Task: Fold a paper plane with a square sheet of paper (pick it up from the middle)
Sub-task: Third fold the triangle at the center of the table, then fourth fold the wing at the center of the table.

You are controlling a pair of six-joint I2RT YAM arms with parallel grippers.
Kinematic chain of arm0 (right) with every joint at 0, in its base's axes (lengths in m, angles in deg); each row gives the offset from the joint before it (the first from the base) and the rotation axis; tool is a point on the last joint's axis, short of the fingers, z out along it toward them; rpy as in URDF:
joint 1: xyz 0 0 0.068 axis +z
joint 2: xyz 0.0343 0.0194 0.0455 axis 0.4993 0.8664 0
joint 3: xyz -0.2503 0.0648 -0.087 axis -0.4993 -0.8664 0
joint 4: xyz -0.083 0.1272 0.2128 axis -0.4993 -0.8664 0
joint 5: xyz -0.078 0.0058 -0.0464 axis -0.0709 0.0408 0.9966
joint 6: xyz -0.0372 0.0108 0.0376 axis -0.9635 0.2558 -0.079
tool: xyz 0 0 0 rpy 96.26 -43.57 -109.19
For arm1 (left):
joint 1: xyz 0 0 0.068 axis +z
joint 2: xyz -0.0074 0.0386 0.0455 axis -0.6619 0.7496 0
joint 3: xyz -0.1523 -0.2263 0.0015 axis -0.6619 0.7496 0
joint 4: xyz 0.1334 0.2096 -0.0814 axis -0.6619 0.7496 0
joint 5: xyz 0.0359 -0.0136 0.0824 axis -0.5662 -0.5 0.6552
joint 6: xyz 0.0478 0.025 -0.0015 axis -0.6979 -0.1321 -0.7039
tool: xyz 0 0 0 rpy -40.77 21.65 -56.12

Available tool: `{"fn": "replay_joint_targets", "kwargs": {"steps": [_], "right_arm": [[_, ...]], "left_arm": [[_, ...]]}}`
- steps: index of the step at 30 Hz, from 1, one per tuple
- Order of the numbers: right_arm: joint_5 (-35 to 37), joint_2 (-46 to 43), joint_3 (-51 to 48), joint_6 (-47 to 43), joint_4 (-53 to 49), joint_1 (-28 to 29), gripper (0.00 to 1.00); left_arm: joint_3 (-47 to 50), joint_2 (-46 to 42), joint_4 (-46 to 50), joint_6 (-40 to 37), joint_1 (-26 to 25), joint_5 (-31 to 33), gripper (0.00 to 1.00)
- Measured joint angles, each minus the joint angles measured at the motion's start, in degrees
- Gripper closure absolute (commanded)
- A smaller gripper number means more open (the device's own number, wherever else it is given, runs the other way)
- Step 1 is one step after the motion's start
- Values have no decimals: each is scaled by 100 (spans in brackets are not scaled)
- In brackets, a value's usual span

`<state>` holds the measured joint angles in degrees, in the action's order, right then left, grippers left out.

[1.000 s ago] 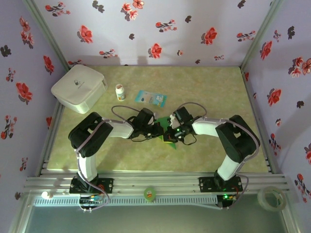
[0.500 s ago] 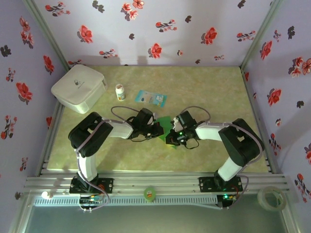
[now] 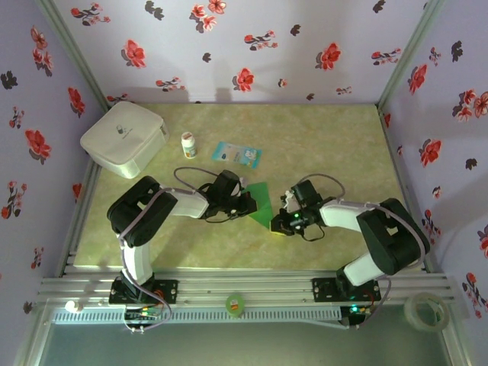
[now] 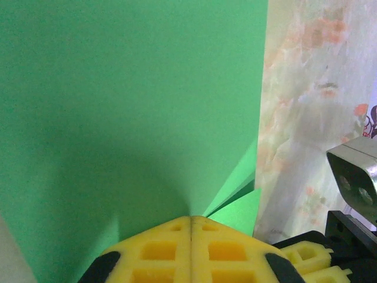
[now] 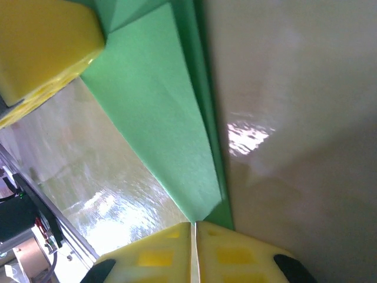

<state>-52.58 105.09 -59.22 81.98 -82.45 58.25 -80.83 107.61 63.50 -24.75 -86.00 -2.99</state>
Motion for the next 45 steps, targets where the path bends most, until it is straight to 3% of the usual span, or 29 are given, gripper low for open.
{"fn": "replay_joint_targets", "kwargs": {"steps": [10,14,22,26,31,36,45], "right_arm": [[81,-560,-310,-2,-413,-205,86],[308,-1067,-293,61,-726,-216,75],[1071,-1469,352,214,-1132,-216,60],[1287,-1471,468,374,-1132,-199,58],[1419,-1342,503,564,-964,-125,58],[1416,-667,715,651,-629,46,60],[1432,7,1071,649,-365,140,62]], "left_arm": [[37,0,-79,35,11,-26,100],[46,-7,-101,144,17,-26,99],[-50,-258,409,125,57,190,75],[-127,-487,691,33,109,267,72],[-96,-909,970,-116,289,284,65],[260,-1434,1038,-221,627,258,62],[916,-1508,562,11,933,-17,57]]}}
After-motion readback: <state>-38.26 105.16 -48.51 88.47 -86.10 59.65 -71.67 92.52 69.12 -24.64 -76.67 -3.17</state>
